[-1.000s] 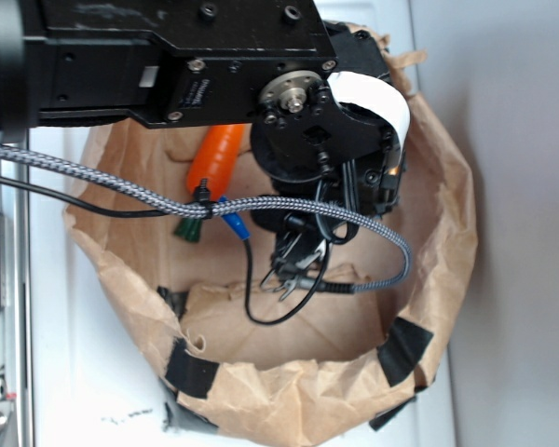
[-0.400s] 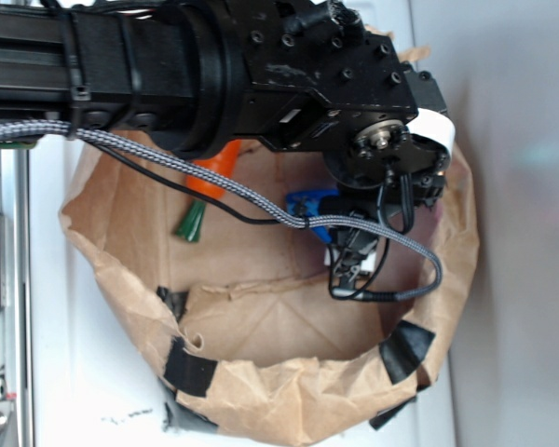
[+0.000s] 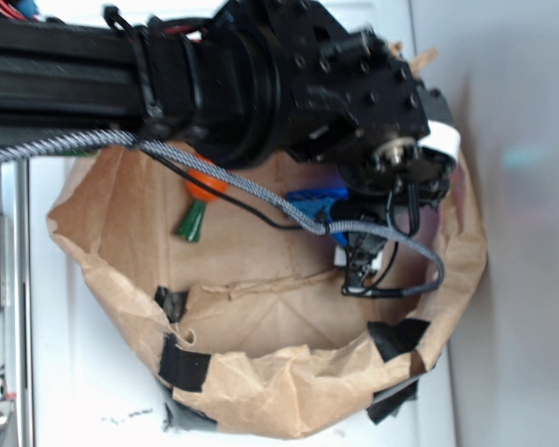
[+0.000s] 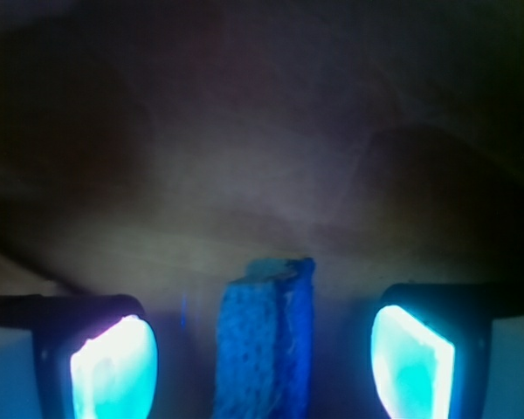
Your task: Grab the blue sponge.
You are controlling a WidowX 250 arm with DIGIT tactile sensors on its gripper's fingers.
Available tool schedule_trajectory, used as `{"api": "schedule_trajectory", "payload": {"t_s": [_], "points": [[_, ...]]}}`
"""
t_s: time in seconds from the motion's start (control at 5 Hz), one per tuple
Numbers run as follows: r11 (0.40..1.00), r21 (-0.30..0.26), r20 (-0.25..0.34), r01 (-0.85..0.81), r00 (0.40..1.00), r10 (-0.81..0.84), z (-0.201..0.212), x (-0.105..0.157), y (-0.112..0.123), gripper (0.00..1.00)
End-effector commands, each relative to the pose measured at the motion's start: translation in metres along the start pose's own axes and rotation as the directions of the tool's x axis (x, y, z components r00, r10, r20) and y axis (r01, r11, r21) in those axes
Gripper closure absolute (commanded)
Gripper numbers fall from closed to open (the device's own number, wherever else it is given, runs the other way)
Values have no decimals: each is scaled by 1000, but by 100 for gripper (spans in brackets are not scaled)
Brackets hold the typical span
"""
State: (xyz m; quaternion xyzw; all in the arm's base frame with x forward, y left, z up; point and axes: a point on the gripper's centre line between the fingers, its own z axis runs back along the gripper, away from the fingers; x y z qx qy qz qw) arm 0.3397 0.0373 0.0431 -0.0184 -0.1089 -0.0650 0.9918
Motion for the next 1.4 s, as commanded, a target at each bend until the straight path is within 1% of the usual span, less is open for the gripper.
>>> {"api": "schedule_trajectory", "payload": {"t_s": [0.0, 0.2, 0.4, 0.6, 0.8, 1.0, 1.2], "points": [[993, 108, 61, -41, 998, 35, -3, 11, 0, 100], [990, 138, 58, -38, 998, 30, -11, 8, 1, 100], [997, 80, 85, -20, 996, 14, 14, 8, -5, 100], [1000, -4, 127, 29, 992, -28, 63, -9, -12, 100], [995, -65, 119, 76, 991, -68, 119, -31, -11, 100], [993, -77, 59, 94, 994, -90, 154, -46, -11, 100], [995, -54, 37, 88, 996, -86, 161, -49, -16, 100]]}}
